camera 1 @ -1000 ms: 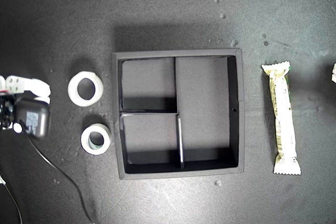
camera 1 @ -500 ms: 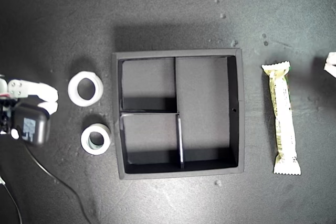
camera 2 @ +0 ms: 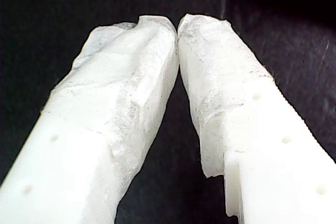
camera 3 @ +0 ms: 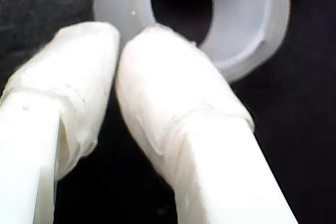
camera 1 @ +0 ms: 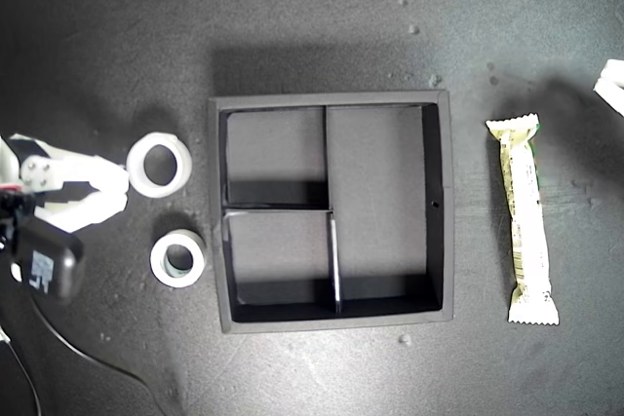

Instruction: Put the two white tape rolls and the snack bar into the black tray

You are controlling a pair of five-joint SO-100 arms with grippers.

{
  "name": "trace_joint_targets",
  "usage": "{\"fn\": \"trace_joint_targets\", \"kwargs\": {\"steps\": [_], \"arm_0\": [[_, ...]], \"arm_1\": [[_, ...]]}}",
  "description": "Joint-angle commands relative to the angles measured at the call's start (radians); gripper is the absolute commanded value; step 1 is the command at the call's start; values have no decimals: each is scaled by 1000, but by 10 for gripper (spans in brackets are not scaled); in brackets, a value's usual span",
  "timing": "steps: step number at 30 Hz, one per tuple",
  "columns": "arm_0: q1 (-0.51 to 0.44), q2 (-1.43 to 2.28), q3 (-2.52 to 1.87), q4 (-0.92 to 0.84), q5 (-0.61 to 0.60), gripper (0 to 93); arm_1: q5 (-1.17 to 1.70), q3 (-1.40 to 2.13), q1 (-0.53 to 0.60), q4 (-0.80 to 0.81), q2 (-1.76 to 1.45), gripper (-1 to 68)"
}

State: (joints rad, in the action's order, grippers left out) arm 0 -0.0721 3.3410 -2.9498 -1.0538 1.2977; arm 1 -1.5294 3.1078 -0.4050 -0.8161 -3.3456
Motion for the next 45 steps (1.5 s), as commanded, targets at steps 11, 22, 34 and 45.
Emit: {"fn": "trace_joint_targets", "kwargs": {"steps": [11, 22, 34, 45], "arm_0": [[-23, -460, 236, 224, -195, 180], [-40, -1121, 554, 229, -206, 165], [14, -1396, 644, 225, -179, 74], [87, -1384, 661, 216, -158, 0]], "arm_1": [[459, -275, 156, -35, 8, -3], [491, -301, 255, -37, 8, -3], [500, -270, 259, -12, 8, -3], [558, -410, 262, -38, 94, -3]]}}
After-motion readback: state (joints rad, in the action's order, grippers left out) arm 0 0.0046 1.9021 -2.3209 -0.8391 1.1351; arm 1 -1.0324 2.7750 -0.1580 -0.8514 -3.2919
